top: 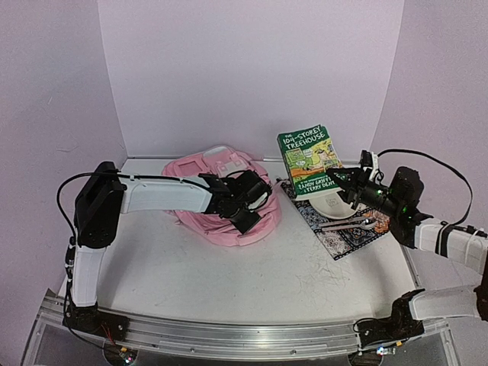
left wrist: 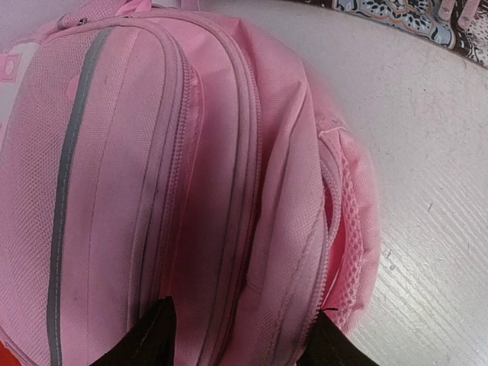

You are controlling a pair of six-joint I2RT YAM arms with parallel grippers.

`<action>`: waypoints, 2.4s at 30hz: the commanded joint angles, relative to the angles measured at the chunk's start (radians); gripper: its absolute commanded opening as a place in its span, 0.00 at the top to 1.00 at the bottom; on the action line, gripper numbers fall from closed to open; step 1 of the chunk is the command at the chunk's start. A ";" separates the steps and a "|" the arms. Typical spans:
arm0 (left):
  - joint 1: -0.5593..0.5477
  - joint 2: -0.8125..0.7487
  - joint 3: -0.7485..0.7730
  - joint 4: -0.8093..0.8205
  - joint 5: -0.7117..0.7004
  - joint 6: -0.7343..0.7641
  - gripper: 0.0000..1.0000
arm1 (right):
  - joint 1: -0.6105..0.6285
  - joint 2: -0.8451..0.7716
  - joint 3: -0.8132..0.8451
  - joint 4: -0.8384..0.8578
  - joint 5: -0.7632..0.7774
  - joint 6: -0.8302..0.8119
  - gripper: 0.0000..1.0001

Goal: Pack the student bag
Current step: Pick up the largest pocket of the bag from the student bag, then place the book in the largest pocket of the bag.

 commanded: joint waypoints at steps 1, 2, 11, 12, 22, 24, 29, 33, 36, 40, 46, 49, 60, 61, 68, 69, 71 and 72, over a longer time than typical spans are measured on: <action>0.003 -0.057 0.057 -0.025 -0.050 -0.028 0.46 | -0.004 -0.036 0.023 0.133 -0.034 -0.025 1.00; 0.004 -0.052 0.059 -0.029 -0.057 -0.025 0.46 | -0.004 -0.035 0.023 0.133 -0.034 -0.025 1.00; 0.004 -0.012 0.071 -0.038 -0.078 -0.011 0.56 | -0.005 -0.043 0.010 0.133 -0.035 -0.024 1.00; 0.004 0.002 0.075 -0.038 -0.078 -0.006 0.61 | -0.004 -0.044 0.008 0.133 -0.036 -0.025 1.00; 0.004 -0.037 0.085 -0.059 -0.039 -0.010 1.00 | -0.004 -0.070 -0.009 0.101 -0.030 -0.030 1.00; 0.003 -0.070 0.096 -0.066 -0.074 -0.008 1.00 | -0.004 -0.086 -0.011 0.073 -0.028 -0.037 1.00; 0.004 -0.137 0.157 -0.075 -0.175 0.001 1.00 | -0.005 -0.136 -0.021 -0.067 -0.021 -0.071 1.00; 0.004 -0.162 0.218 -0.083 -0.229 0.045 1.00 | -0.004 -0.188 -0.023 -0.194 -0.018 -0.102 1.00; 0.004 -0.174 0.263 -0.082 -0.263 0.064 1.00 | -0.004 -0.222 -0.034 -0.271 -0.017 -0.106 1.00; 0.004 -0.183 0.323 -0.082 -0.300 0.080 1.00 | -0.003 -0.246 -0.050 -0.344 -0.020 -0.092 1.00; 0.004 -0.212 0.365 -0.081 -0.290 0.078 1.00 | 0.030 -0.209 -0.070 -0.343 -0.030 -0.046 1.00; 0.004 -0.233 0.365 -0.080 -0.266 0.059 1.00 | 0.071 -0.137 -0.052 -0.313 -0.025 -0.021 1.00; 0.003 -0.324 0.336 -0.080 -0.124 -0.045 1.00 | 0.241 0.238 0.148 -0.064 0.005 0.053 1.00; 0.002 -0.334 0.324 -0.080 -0.111 -0.052 1.00 | 0.247 0.267 0.179 -0.050 0.003 0.057 1.00; 0.003 -0.393 0.265 -0.080 -0.063 -0.087 1.00 | 0.277 0.452 0.341 0.008 -0.009 0.096 1.00; 0.003 -0.401 0.262 -0.080 -0.057 -0.092 1.00 | 0.279 0.479 0.356 0.011 -0.007 0.103 1.00; 0.003 -0.415 0.255 -0.079 -0.050 -0.105 1.00 | 0.284 0.535 0.394 0.022 -0.008 0.116 1.00; 0.002 -0.421 0.254 -0.080 -0.050 -0.113 1.00 | 0.290 0.557 0.412 0.022 -0.012 0.117 1.00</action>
